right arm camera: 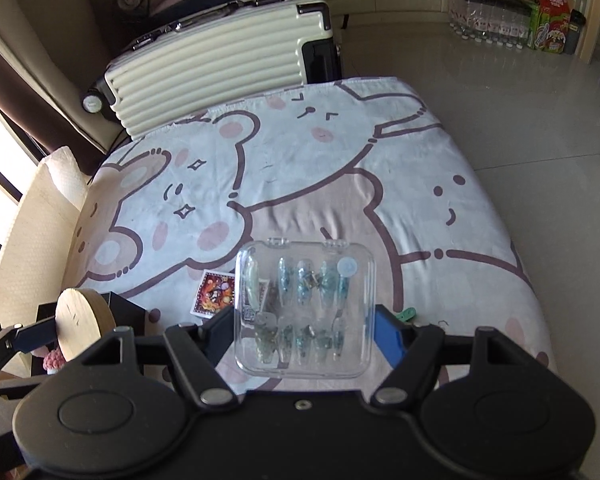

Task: Organize objects
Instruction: 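Lift the disc with the left tool while the right tool carries the plastic box toward the black box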

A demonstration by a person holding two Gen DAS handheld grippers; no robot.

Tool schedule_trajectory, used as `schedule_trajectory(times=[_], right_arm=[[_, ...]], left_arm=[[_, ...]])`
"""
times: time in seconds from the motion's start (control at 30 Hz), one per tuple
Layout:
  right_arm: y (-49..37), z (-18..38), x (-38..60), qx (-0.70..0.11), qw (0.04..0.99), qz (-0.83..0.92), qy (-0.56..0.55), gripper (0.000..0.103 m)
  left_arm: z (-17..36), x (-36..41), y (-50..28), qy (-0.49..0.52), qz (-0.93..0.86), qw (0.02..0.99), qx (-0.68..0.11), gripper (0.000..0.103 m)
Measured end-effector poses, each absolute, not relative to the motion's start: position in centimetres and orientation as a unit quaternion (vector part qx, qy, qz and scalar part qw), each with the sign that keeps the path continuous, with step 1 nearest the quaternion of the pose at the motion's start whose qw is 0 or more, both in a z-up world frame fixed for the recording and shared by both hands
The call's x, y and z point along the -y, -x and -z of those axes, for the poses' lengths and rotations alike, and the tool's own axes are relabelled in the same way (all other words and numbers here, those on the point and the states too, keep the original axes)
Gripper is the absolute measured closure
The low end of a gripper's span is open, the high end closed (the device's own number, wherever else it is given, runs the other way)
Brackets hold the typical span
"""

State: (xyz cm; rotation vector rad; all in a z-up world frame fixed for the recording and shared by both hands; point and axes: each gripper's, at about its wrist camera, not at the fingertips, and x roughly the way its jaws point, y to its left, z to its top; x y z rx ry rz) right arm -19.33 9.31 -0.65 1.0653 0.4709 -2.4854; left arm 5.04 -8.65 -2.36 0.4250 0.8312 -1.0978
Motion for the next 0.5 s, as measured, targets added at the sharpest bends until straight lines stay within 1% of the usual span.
schedule_trajectory(times=[0.37, 0.5], right_arm=[[18.0, -0.8, -10.2, -0.154, 0.204, 0.897, -0.361, 0.030], [17.8, -0.9, -10.3, -0.155, 0.204, 0.898, -0.357, 0.030]], left_arm=[[-0.2, 7.1, -4.6, -0.162, 0.494, 0.775, -0.359, 0.035], [-0.3, 6.8, -4.6, -0.155, 0.493, 0.777, -0.359, 0.035]])
